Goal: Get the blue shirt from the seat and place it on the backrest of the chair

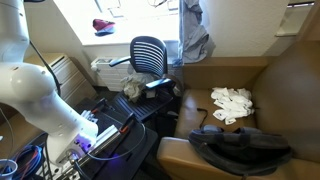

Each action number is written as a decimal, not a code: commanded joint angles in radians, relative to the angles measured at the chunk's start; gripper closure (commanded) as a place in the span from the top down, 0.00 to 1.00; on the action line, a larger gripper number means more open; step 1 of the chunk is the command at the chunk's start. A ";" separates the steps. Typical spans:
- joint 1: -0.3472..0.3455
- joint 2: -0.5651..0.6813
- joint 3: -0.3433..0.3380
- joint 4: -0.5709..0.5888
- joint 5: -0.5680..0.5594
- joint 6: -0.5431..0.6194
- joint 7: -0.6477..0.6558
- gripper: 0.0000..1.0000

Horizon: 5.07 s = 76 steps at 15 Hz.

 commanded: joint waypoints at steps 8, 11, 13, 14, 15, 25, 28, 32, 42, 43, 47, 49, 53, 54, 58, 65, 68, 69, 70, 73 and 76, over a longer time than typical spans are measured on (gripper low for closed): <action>0.121 -0.367 -0.137 -0.298 0.008 -0.347 0.060 0.01; 0.165 -0.471 -0.141 -0.359 -0.030 -0.442 0.124 0.01; 0.136 -0.389 -0.135 -0.284 -0.010 -0.395 0.095 0.04; 0.138 -0.392 -0.135 -0.284 -0.010 -0.394 0.095 0.04; 0.136 -0.386 -0.135 -0.284 -0.010 -0.394 0.095 0.04; 0.256 -0.518 -0.122 -0.449 -0.174 -0.744 0.368 0.01; 0.080 -0.492 0.073 -0.413 -0.282 -0.741 0.436 0.04; 0.083 -0.532 0.052 -0.455 -0.384 -0.845 0.487 0.01; -0.172 -0.581 0.370 -0.531 -0.655 -1.303 0.493 0.01; -0.177 -0.542 0.389 -0.499 -0.614 -1.244 0.499 0.04; -0.193 -0.543 0.395 -0.501 -0.649 -1.275 0.499 0.01; -0.197 -0.535 0.406 -0.535 -0.692 -1.388 0.513 0.01; -0.215 -0.516 0.422 -0.618 -0.694 -1.523 0.495 0.01; -0.220 -0.496 0.419 -0.617 -0.710 -1.564 0.493 0.01; -0.219 -0.471 0.422 -0.604 -0.716 -1.520 0.504 0.04; -0.234 -0.374 0.421 -0.588 -0.691 -1.620 0.550 0.01; -0.254 -0.296 0.416 -0.584 -0.664 -1.643 0.562 0.01; -0.255 -0.274 0.411 -0.580 -0.663 -1.631 0.585 0.01; -0.250 -0.260 0.403 -0.576 -0.674 -1.611 0.619 0.29; -0.251 -0.255 0.407 -0.580 -0.682 -1.582 0.599 0.16; -0.216 -0.263 0.391 -0.591 -0.756 -1.501 0.647 0.54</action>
